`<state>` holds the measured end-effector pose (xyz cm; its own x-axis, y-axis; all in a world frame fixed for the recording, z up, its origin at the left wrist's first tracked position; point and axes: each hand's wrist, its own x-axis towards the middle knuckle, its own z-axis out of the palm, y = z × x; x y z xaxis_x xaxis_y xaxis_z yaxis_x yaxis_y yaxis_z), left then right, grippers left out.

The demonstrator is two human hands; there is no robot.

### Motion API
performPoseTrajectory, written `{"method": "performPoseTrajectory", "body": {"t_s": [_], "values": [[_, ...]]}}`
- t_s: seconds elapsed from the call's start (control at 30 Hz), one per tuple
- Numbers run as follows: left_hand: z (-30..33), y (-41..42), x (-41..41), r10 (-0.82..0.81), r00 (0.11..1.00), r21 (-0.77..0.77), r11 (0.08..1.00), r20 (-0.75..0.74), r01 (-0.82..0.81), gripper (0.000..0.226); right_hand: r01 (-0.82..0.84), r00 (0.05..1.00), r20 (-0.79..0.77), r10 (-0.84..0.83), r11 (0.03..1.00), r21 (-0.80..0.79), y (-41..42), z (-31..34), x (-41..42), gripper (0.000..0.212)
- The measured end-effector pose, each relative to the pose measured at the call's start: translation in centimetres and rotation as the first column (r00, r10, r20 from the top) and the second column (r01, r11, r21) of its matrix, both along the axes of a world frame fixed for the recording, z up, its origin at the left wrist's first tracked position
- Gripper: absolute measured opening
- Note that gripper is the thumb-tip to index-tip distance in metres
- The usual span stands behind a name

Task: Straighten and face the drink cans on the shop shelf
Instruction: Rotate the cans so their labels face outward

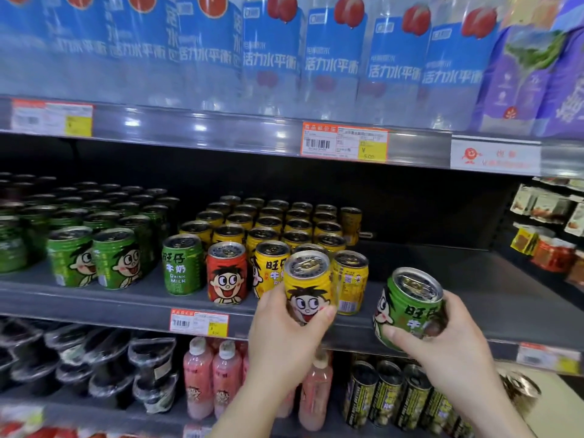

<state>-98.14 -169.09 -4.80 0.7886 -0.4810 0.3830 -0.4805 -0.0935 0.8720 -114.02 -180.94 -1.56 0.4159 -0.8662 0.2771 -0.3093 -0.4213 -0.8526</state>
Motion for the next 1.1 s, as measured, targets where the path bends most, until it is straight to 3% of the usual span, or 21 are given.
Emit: {"method": "performPoseTrajectory", "body": {"t_s": [0.17, 0.37, 0.67, 0.8, 1.1], "values": [[-1.1, 5.5, 3.5, 0.191, 0.981, -0.06, 0.979, -0.031, -0.192, 0.035, -0.079, 0.996, 0.041, 0.079, 0.997, 0.0, 1.2, 0.6, 0.6, 0.07], [-1.1, 10.6, 9.6, 0.503, 0.864, 0.016, 0.865, -0.019, -0.502, 0.042, -0.191, 0.98, 0.059, 0.191, 0.982, 0.002, 3.3, 0.6, 3.4, 0.073], [-0.1, 7.2, 10.7, 0.421, 0.898, 0.177, 0.881, 0.126, -0.438, 0.041, -0.279, 0.957, 0.081, 0.279, 0.96, -0.007, 4.3, 0.0, 5.6, 0.075], [0.0, 6.6, 11.1, 0.423, 0.902, 0.139, 0.891, 0.089, -0.432, 0.072, -0.268, 0.96, 0.089, 0.267, 0.964, -0.004, 4.3, 0.1, 5.7, 0.076], [-0.5, 6.7, 13.6, 0.481, 0.857, 0.176, 0.842, 0.183, -0.51, 0.078, -0.342, 0.938, 0.062, 0.341, 0.939, 0.018, 5.6, -0.8, 7.4, 0.076]]}}
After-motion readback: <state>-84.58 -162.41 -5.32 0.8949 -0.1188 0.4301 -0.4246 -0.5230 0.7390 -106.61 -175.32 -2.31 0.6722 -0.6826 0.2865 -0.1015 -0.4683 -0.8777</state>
